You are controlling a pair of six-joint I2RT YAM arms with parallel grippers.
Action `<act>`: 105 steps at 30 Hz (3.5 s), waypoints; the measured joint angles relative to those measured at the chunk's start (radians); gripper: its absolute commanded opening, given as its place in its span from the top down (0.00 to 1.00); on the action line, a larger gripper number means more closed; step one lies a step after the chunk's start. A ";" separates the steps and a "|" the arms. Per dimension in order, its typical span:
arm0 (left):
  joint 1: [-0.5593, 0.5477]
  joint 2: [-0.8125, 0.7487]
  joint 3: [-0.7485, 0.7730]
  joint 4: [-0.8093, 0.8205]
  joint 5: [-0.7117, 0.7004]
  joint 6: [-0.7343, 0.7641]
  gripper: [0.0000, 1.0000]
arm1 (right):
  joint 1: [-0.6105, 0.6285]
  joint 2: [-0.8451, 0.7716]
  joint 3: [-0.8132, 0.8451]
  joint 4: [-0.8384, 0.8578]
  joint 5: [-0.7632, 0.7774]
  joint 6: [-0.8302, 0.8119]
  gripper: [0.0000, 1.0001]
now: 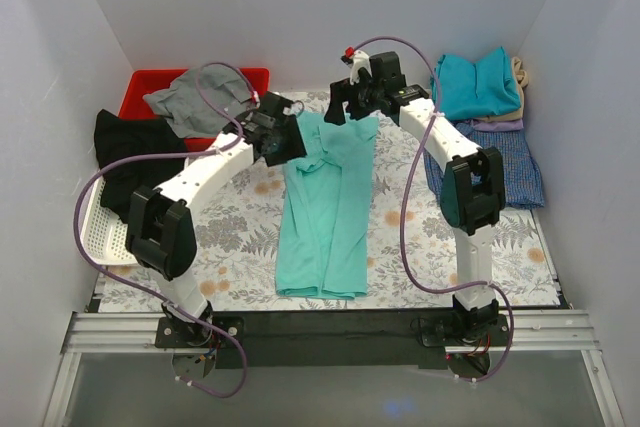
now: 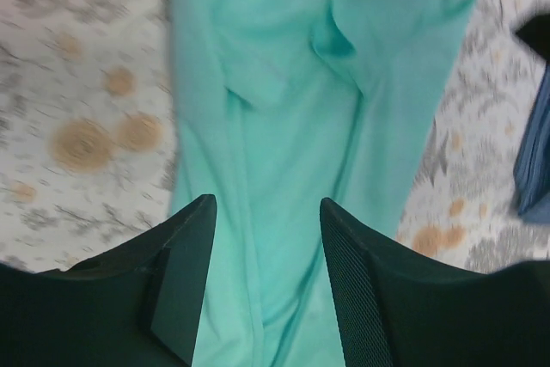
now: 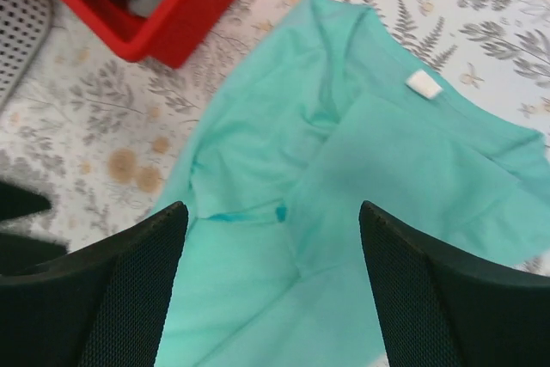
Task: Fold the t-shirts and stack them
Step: Fold the tshirt
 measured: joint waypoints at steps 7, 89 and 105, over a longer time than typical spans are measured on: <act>0.175 0.009 0.037 0.044 -0.066 0.000 0.48 | 0.000 0.093 0.016 0.070 -0.191 0.102 0.17; 0.269 0.198 0.040 0.148 0.209 0.042 0.52 | 0.194 0.251 0.061 0.038 0.283 -0.277 0.99; 0.269 0.198 0.037 0.149 0.215 0.042 0.52 | 0.227 0.205 0.090 -0.026 0.430 -0.309 0.99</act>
